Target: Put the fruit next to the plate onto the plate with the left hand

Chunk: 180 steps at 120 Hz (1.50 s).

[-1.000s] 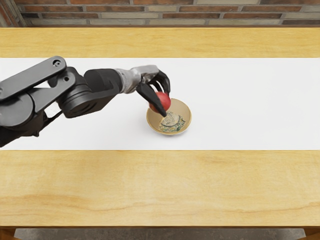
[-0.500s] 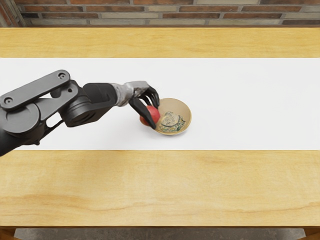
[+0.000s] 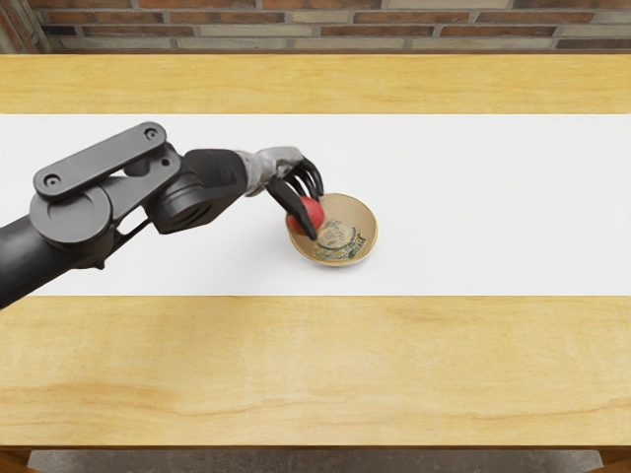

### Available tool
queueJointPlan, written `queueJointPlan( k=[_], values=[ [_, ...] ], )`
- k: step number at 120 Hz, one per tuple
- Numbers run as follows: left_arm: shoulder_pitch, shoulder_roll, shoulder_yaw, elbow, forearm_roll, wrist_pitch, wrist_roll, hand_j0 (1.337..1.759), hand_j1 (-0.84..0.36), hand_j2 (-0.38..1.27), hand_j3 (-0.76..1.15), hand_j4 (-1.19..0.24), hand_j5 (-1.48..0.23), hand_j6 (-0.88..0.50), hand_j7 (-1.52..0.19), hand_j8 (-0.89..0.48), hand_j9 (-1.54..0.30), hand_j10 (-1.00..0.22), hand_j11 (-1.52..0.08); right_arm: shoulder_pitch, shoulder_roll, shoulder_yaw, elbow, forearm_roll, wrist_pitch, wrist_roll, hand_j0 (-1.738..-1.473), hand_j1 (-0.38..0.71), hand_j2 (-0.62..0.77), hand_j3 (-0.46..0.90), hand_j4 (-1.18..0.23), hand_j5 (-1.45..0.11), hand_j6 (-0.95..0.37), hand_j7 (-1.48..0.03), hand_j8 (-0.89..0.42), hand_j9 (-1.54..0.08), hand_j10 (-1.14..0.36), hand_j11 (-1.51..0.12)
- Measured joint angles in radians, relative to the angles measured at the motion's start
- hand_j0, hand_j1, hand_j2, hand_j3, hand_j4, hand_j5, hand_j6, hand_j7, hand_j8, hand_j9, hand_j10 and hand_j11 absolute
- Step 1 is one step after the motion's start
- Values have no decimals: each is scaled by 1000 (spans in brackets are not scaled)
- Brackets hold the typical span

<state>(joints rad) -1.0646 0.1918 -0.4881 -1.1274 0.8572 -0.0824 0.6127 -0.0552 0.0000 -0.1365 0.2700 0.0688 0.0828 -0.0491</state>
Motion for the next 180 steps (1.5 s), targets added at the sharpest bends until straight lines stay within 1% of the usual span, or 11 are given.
queueJointPlan(
  k=[39,54,61,73,90,115,130,141,166,171,180],
  values=[
    [-16,-25,8,12,0,2,0,1652,-188,512,0,-834,-1208,-596,-1179,-483,-1165,-594,-1137,0,0,-1,0,0,0,0,-1658,-333,-3,0,-13,-17,-13,-17,-13,-17,-13,-17],
    [-23,-51,9,43,0,3,0,1652,-180,509,0,-832,-1202,-599,-1174,-487,-1163,-600,-1133,0,0,0,0,0,0,0,-1658,-333,-3,0,-13,-17,-13,-17,-13,-17,-13,-17],
    [-27,-54,9,50,1,4,-1,1653,-177,490,0,-811,-1157,-614,-1133,-502,-1124,-607,-1099,0,0,0,0,0,0,0,-1658,-333,-3,0,-13,-17,-13,-17,-13,-17,-13,-17],
    [-29,-55,8,57,2,11,-1,1655,-195,398,0,-716,-993,-601,-978,-508,-974,-579,-959,0,0,-1,0,0,0,0,-1658,-333,-3,0,-13,-17,-13,-17,-13,-17,-13,-17],
    [-30,-56,6,60,2,16,-2,1656,-165,240,0,-559,-760,-501,-753,-452,-751,-480,-741,0,0,-1,0,0,0,0,-1658,-333,-3,0,-13,-17,-13,-17,-13,-17,-13,-17],
    [-34,-55,3,60,0,18,-2,1657,85,100,0,-268,-360,-247,-357,-229,-356,-239,-353,0,0,-2,0,0,0,0,-1658,-333,-3,0,-13,-17,-13,-17,-13,-17,-13,-17],
    [-35,-53,-2,50,-39,13,-2,1658,206,55,0,-146,-196,-135,-194,-125,-194,-130,-192,0,0,-2,0,0,0,0,-1658,-333,-3,0,-13,-17,-13,-17,-13,-17,-13,-17],
    [-37,3,-16,44,-125,-58,-2,1658,258,35,0,-94,-125,-87,-124,-81,-124,-84,-123,0,0,-2,0,0,0,0,-1658,-333,-3,0,-13,-17,-13,-17,-13,-17,-13,-17],
    [-32,181,-90,40,-306,-407,-2,1658,316,13,0,-35,-45,-33,-45,-30,-45,-31,-44,0,0,-3,0,0,1,0,-1658,-333,-3,0,-13,-17,-13,-17,-13,-17,-13,-17],
    [-31,250,-97,39,-346,-447,-2,1658,322,11,0,-29,-37,-27,-37,-25,-36,-25,-36,1,0,-3,0,0,1,0,-1658,-333,-3,0,-13,-17,-13,-17,-13,-17,-13,-17],
    [-15,310,-104,33,-397,-489,-2,1658,331,8,0,-20,-26,-18,-25,-17,-25,-17,-25,1,0,-3,0,0,1,0,-1658,-333,-3,0,-13,-17,-13,-17,-13,-17,-13,-17]
  ],
)
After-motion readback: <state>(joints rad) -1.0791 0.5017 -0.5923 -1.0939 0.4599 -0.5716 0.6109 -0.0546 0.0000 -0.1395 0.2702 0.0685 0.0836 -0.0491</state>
